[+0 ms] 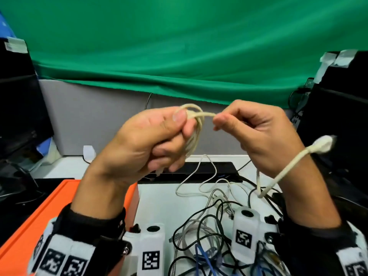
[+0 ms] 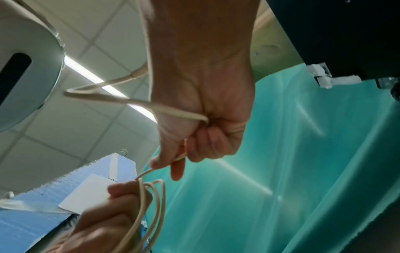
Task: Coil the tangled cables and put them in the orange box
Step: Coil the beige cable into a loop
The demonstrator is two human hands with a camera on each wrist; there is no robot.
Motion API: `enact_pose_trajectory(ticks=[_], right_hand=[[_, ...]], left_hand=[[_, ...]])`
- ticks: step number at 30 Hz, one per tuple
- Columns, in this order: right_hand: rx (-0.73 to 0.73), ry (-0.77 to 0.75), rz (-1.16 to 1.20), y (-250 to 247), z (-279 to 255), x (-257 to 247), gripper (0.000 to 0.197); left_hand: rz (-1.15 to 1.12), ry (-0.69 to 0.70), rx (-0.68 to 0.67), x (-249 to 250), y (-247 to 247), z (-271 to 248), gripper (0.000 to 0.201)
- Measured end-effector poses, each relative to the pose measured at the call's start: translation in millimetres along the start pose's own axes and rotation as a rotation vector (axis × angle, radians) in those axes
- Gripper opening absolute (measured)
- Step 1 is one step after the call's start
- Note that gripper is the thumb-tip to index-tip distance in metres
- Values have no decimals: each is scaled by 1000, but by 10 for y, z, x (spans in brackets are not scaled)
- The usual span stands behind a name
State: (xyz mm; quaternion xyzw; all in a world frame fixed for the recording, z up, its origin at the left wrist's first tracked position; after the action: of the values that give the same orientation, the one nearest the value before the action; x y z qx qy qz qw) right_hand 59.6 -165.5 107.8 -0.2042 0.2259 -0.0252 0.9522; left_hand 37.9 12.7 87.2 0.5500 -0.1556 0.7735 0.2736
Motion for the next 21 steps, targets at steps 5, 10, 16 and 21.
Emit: enact_pose_trajectory(ticks=[5, 10, 16, 21], right_hand=[[-103, 74, -124, 127, -12, 151, 19], [-397, 200, -291, 423, -92, 200, 20], [-631, 168, -332, 632, -123, 24, 33], [-507, 195, -274, 319, -96, -15, 26]], left_hand=[[-667, 162, -101, 28, -11, 125, 30], [-651, 378, 262, 50, -173, 158, 44], [1152, 361, 737, 41, -189, 31, 26], [1307, 20, 555, -50, -244, 51, 39]])
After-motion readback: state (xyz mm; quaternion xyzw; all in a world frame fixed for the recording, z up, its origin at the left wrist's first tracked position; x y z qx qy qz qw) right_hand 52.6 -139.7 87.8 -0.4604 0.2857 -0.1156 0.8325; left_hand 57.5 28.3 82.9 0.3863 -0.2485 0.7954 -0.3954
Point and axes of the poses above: each hand's wrist, its own z-axis towards the middle knuckle, its own y-axis out of the palm, x = y × z, the point moved 4 cm from there along z, towards the middle knuckle, and after that the axes turned 11 degrees about -y, right-handed, at the moved point
